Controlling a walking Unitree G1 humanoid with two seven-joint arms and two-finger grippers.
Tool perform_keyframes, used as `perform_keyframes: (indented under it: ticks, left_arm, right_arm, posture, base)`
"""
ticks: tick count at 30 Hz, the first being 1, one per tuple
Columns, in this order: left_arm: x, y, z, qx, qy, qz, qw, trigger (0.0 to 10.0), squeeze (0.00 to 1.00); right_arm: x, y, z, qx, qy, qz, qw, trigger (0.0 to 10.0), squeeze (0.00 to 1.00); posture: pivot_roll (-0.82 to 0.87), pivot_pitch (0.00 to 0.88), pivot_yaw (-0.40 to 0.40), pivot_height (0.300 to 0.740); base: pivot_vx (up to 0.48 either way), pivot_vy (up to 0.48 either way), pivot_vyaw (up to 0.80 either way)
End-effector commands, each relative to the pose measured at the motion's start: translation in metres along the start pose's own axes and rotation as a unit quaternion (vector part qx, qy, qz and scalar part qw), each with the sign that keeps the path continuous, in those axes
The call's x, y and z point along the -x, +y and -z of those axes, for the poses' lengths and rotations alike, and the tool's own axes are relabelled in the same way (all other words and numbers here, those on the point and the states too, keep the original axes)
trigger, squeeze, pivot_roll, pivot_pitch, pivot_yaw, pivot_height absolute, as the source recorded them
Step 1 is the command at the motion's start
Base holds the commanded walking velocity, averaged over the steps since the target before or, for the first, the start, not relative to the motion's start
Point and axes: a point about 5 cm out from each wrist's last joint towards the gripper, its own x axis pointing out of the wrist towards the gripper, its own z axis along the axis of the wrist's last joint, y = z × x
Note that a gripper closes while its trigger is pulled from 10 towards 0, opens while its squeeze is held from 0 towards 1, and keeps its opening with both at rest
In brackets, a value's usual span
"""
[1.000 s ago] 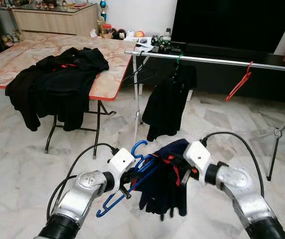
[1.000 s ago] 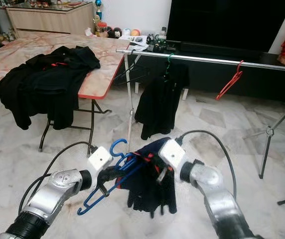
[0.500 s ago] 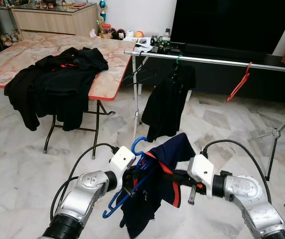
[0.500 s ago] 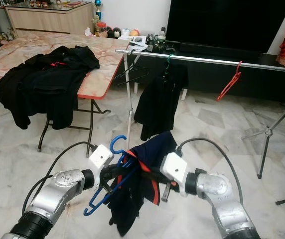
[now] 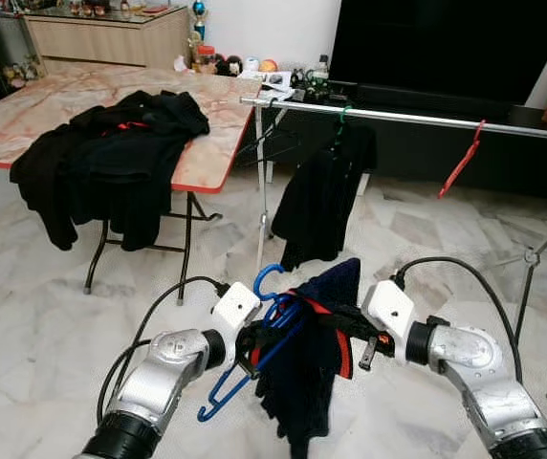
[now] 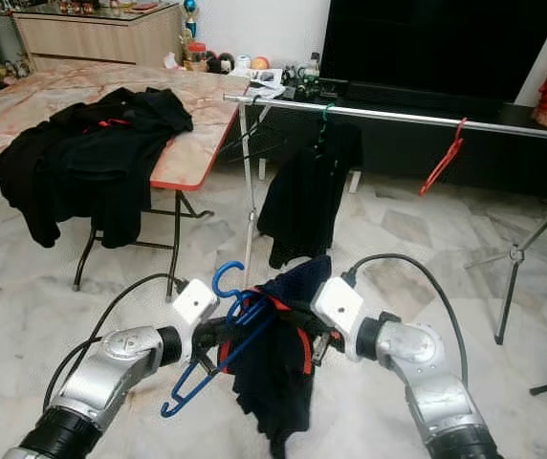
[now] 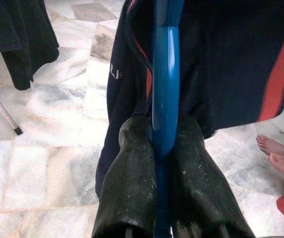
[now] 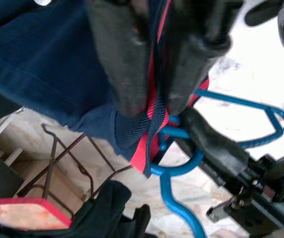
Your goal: Hang hanger
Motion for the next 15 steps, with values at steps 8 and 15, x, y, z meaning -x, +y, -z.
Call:
perform_keyframes:
  ticks: [8, 15]
  left_arm:
    - [-0.001, -0.001, -0.011, 0.001, -0.025, 0.007, 1.000, 10.0, 0.00]
    - [-0.001, -0.001, -0.010, 0.003, -0.024, 0.006, 1.000, 10.0, 0.00]
  right_arm:
    - [0.004, 0.003, 0.015, 0.024, 0.069, -0.016, 0.997, 10.0, 1.00]
    - [0.007, 0.015, 0.019, 0.032, 0.091, -0.067, 0.993, 10.0, 1.00]
  posture:
    - [0.05, 0.000, -0.064, 0.740]
    - [0.04, 0.000, -0.066, 0.740]
  base:
    - [0.000, 0.000, 0.00]
    - [0.000, 0.000, 0.00]
